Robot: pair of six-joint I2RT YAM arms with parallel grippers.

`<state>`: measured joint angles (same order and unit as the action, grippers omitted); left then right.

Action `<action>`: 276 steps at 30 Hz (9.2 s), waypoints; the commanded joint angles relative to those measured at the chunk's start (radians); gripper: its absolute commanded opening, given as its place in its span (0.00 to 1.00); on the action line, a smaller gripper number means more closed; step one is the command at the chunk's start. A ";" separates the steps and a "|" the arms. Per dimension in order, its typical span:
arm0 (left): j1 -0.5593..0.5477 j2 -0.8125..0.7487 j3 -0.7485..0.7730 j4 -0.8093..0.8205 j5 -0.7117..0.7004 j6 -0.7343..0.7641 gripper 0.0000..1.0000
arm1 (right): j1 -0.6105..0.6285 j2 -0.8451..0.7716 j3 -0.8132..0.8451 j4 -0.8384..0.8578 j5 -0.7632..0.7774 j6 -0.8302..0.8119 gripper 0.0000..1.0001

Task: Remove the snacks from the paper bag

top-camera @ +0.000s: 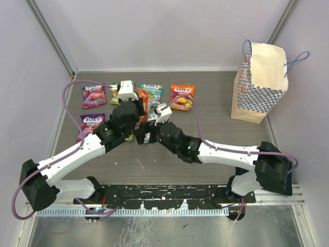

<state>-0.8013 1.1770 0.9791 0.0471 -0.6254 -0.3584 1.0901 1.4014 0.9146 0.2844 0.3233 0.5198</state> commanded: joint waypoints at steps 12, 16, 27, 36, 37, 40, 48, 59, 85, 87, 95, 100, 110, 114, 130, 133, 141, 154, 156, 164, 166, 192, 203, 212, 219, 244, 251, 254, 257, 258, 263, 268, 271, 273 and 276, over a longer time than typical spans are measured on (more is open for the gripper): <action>-0.015 0.020 0.171 -0.184 -0.293 -0.343 0.00 | 0.134 0.070 -0.158 0.530 0.380 -0.386 0.89; -0.015 0.017 0.171 -0.185 -0.274 -0.360 0.00 | 0.135 0.112 -0.117 0.566 0.304 -0.471 0.86; -0.016 0.012 0.173 -0.199 -0.260 -0.377 0.00 | 0.134 0.179 -0.078 0.649 0.302 -0.543 0.74; -0.015 -0.008 0.159 -0.184 -0.240 -0.355 0.00 | 0.126 0.170 -0.088 0.698 0.210 -0.614 0.71; -0.015 -0.010 0.157 -0.182 -0.239 -0.354 0.00 | 0.122 0.164 -0.093 0.697 0.196 -0.613 0.70; -0.016 -0.009 0.157 -0.177 -0.228 -0.353 0.00 | 0.116 0.159 -0.100 0.705 0.180 -0.614 0.65; -0.015 0.000 0.160 -0.171 -0.198 -0.354 0.00 | 0.097 0.161 -0.087 0.711 0.171 -0.625 0.23; -0.013 0.024 0.167 -0.164 -0.206 -0.341 0.00 | 0.090 0.045 -0.189 0.754 0.188 -0.602 0.01; -0.015 0.652 0.547 -0.032 0.486 -0.175 0.00 | -0.333 -0.729 -0.707 0.150 0.102 0.095 0.01; -0.017 0.674 0.560 -0.033 0.499 -0.179 0.00 | -0.333 -0.728 -0.713 0.134 0.093 0.102 0.01; -0.022 0.674 0.529 -0.040 0.519 -0.146 0.64 | -0.332 -0.749 -0.748 0.082 0.066 0.134 0.01; 0.006 0.556 0.488 -0.100 0.532 -0.011 0.98 | -0.332 -0.821 -0.755 -0.021 0.106 0.128 0.01; 0.241 0.059 0.167 -0.169 0.622 0.051 0.98 | -0.332 -0.894 -0.798 -0.146 0.179 0.190 0.01; 0.274 -0.045 0.103 -0.169 0.556 0.064 0.98 | -0.332 -0.884 -0.821 -0.155 0.211 0.255 0.01; 0.326 -0.080 0.102 -0.230 0.523 0.017 0.98 | -0.333 -0.653 -0.701 -0.304 0.224 0.554 0.01; 0.334 -0.081 0.107 -0.239 0.533 0.009 0.98 | -0.334 -0.590 -0.662 -0.320 0.166 0.589 0.01; 0.348 -0.080 0.114 -0.257 0.559 -0.011 0.98 | -0.346 -0.516 -0.578 -0.428 0.072 0.717 0.01; 0.359 -0.061 0.123 -0.263 0.601 -0.028 0.98 | -0.493 -0.322 -0.480 -0.509 -0.034 0.755 0.01; 0.359 -0.057 0.124 -0.262 0.607 -0.030 0.98 | -0.512 -0.318 -0.496 -0.485 -0.038 0.770 0.01; 0.364 -0.045 0.121 -0.250 0.615 -0.034 0.98 | -0.532 -0.338 -0.571 -0.382 -0.004 0.960 0.01; 0.364 -0.043 0.122 -0.247 0.618 -0.034 0.98 | -0.532 -0.334 -0.577 -0.361 0.025 1.008 0.01; 0.379 -0.001 0.135 -0.242 0.632 -0.042 0.98 | -0.532 -0.155 -0.522 -0.213 0.172 1.307 0.01; 0.383 0.006 0.143 -0.242 0.643 -0.043 0.98 | -0.526 -0.096 -0.501 -0.165 0.178 1.312 0.01; 0.383 0.012 0.144 -0.245 0.653 -0.044 0.98 | -0.521 -0.040 -0.463 -0.150 0.179 1.307 0.01; 0.383 0.003 0.147 -0.254 0.655 -0.042 0.98 | -0.500 -0.044 -0.461 -0.141 0.181 1.306 0.01; 0.383 -0.029 0.139 -0.265 0.690 -0.056 0.98 | -0.379 -0.235 -0.531 -0.301 0.284 1.342 0.01; 0.381 0.076 0.200 -0.386 0.622 -0.048 0.98 | -0.380 -0.264 -0.524 -0.319 0.309 1.298 0.56; 0.378 0.175 0.210 -0.427 0.593 -0.076 0.98 | -0.379 -0.311 -0.502 -0.391 0.365 1.275 0.84; 0.328 0.256 0.221 -0.438 0.539 -0.126 0.98 | -0.380 -0.354 -0.472 -0.476 0.452 1.247 1.00; 0.296 0.289 0.237 -0.454 0.482 -0.139 0.98 | -0.380 -0.366 -0.461 -0.501 0.478 1.234 1.00; 0.123 0.481 0.411 -0.597 0.160 -0.155 0.98 | -0.379 -0.431 -0.432 -0.571 0.565 1.174 1.00; 0.088 0.622 0.483 -0.672 0.115 -0.154 0.98 | -0.379 -0.494 -0.444 -0.585 0.610 1.140 1.00; 0.087 0.669 0.477 -0.657 0.118 -0.153 0.98 | -0.380 -0.513 -0.456 -0.585 0.620 1.129 1.00; 0.089 0.689 0.473 -0.644 0.132 -0.153 0.98 | -0.381 -0.522 -0.462 -0.585 0.627 1.121 1.00; 0.106 0.709 0.454 -0.605 0.202 -0.153 0.98 | -0.381 -0.535 -0.465 -0.585 0.639 1.105 1.00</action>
<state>-0.7155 1.8771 1.4315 -0.5907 -0.4450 -0.4942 0.7074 0.8921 0.4465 -0.2893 0.8757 1.6569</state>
